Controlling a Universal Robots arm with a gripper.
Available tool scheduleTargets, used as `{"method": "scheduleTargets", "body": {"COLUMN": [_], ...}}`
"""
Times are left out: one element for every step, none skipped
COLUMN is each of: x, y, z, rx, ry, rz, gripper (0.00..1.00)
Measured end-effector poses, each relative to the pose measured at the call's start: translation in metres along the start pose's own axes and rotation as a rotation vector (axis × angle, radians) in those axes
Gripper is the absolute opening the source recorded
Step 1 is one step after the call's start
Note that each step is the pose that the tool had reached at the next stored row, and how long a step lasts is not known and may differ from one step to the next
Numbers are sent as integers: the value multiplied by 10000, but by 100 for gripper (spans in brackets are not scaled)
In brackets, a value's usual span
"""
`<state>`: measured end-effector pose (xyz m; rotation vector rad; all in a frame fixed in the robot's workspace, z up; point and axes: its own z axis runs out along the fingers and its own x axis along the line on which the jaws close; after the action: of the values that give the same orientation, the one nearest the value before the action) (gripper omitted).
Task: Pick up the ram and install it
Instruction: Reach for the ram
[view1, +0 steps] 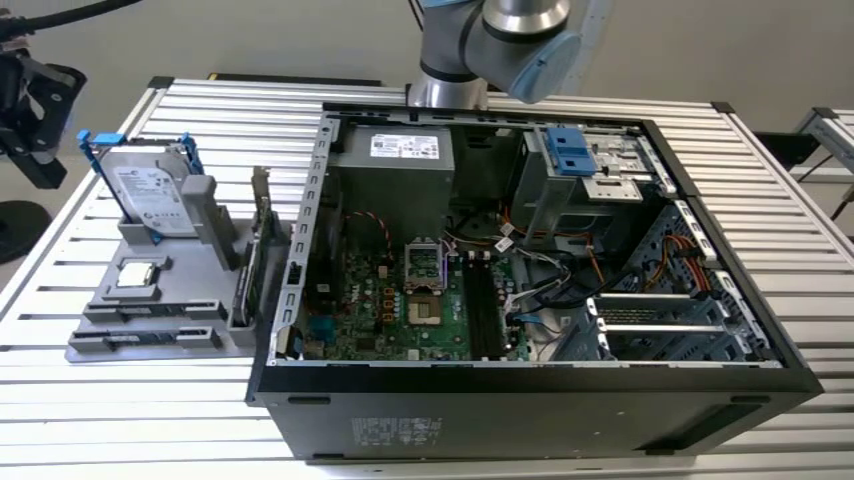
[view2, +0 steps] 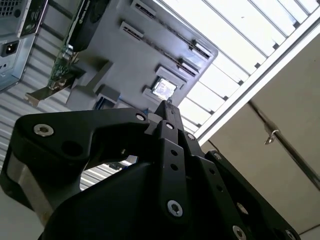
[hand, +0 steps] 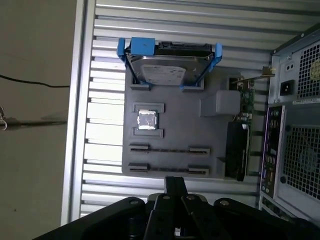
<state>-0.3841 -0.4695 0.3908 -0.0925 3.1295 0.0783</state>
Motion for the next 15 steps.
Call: {"method": "scheduleTargets", "body": {"x": [-1,-2,-3,-4,-5,-6,-8,-9,-10,-11,-12,-13,-14,-14,-15], "y": [-9,-19,-28,-36,-44,-51,-60,-66,-73,-80,-84,-89,-93,-96,-101], "z": [0,0,0,1,1,1,2,3,3,5,6,8,9,10,12], "rx": [0,0,0,-1,-1,0,-1,0,-1,-2,-2,-3,-2,-2,-2], "ry": [4,10,15,19,25,30,36,41,46,51,58,63,69,75,80], "rz": [17,36,54,71,90,106,124,140,158,175,193,210,227,244,261], "gripper": [0,0,0,0,0,0,0,0,0,0,0,0,0,0,0]}}
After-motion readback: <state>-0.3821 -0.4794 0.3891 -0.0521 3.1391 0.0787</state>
